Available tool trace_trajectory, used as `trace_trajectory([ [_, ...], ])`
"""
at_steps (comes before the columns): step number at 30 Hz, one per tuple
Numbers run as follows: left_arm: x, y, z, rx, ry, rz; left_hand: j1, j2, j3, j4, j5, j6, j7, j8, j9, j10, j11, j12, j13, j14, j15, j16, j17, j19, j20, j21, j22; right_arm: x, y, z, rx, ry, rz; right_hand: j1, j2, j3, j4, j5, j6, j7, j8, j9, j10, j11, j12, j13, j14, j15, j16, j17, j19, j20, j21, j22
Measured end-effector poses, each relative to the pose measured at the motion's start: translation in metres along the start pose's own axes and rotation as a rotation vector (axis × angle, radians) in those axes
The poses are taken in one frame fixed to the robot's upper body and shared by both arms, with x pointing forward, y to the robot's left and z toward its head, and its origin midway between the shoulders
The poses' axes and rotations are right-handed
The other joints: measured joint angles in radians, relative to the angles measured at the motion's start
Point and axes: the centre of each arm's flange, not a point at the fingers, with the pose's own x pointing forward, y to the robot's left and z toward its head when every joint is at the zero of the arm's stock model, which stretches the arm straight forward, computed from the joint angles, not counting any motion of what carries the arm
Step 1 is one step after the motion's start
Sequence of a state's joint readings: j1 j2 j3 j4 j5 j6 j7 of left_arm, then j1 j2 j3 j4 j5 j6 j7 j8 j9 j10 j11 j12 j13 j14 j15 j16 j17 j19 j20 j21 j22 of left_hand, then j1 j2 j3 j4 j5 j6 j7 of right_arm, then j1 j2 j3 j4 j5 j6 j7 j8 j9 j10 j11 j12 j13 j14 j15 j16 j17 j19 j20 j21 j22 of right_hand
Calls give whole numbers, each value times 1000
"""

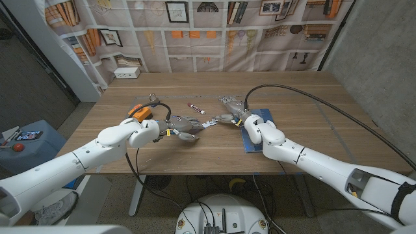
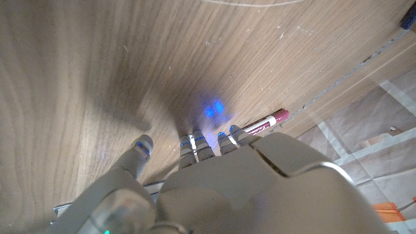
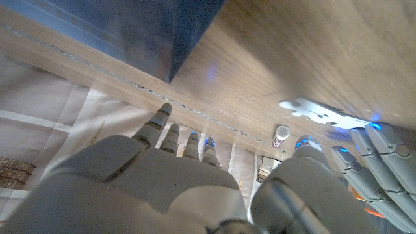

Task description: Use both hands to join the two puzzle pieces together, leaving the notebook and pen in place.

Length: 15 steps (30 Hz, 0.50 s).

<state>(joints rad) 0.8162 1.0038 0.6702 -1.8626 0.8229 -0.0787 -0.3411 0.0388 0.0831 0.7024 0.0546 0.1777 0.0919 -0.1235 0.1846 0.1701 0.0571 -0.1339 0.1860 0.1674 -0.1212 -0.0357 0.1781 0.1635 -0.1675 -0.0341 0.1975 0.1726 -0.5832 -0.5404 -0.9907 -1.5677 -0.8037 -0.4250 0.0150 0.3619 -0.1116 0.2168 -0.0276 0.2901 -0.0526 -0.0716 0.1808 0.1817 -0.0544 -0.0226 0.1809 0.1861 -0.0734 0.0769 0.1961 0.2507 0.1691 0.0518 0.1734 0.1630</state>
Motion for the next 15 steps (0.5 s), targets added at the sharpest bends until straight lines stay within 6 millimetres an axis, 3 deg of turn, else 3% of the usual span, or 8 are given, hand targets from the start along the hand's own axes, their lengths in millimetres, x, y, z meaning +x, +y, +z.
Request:
trace_trajectory([
  [15, 1, -1, 1, 0, -1, -2, 0, 0, 0, 0, 0, 0, 0, -4, 0, 0, 0, 0, 0, 0, 0, 0, 0, 0, 0, 0, 0, 2, 12, 1, -12, 14, 0, 0, 0, 0, -8, 0, -5, -5, 0, 0, -10, -1, -4, 0, -2, -2, 0, -9, 0, 0, 0, 0],
])
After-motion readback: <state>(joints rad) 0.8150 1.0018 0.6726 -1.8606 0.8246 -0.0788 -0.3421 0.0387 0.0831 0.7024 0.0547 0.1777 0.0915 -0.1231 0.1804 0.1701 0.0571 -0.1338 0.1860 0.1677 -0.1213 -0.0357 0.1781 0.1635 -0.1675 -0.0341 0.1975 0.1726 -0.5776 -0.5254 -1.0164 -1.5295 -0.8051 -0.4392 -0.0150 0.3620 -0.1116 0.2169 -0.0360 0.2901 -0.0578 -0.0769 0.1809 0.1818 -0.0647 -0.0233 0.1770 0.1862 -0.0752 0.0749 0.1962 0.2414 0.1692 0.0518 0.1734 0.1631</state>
